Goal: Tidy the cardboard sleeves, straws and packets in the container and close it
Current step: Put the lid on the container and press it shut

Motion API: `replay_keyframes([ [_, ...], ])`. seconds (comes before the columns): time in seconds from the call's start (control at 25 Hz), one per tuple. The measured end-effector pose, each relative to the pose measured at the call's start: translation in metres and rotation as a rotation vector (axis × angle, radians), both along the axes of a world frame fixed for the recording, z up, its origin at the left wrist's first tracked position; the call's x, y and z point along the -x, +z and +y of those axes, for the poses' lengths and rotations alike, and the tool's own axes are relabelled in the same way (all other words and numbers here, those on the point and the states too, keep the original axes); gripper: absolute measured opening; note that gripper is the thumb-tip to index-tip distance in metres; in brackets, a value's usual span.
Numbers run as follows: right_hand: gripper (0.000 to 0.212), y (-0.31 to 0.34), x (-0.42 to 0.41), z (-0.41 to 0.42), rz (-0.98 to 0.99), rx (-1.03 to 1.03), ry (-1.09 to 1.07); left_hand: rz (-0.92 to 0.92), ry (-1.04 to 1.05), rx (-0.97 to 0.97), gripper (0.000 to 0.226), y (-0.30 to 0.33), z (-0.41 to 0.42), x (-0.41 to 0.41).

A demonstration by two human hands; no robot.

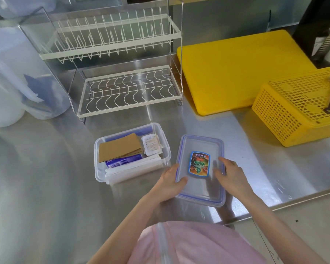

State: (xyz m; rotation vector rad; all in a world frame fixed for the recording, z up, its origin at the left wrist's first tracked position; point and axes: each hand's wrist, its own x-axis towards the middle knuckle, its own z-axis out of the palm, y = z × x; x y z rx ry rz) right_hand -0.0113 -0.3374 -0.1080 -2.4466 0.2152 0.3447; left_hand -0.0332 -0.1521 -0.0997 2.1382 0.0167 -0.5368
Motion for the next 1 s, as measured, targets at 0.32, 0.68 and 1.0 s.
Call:
replay_keyframes([
  [0.32, 0.036, 0.016, -0.008, 0.002, -0.339, -0.293, -0.337, -0.028, 0.08, 0.203, 0.051, 0.011, -0.003, 0.001],
  [0.68, 0.039, 0.057, -0.055, 0.035, -0.414, -0.323, -0.079, -0.212, 0.457, 0.469, 0.046, 0.041, 0.026, -0.003],
  [1.0, 0.031, 0.087, -0.107, 0.101, -0.398, -0.33, 0.389, -0.331, 0.836, 0.587, 0.017, 0.054, 0.094, -0.005],
])
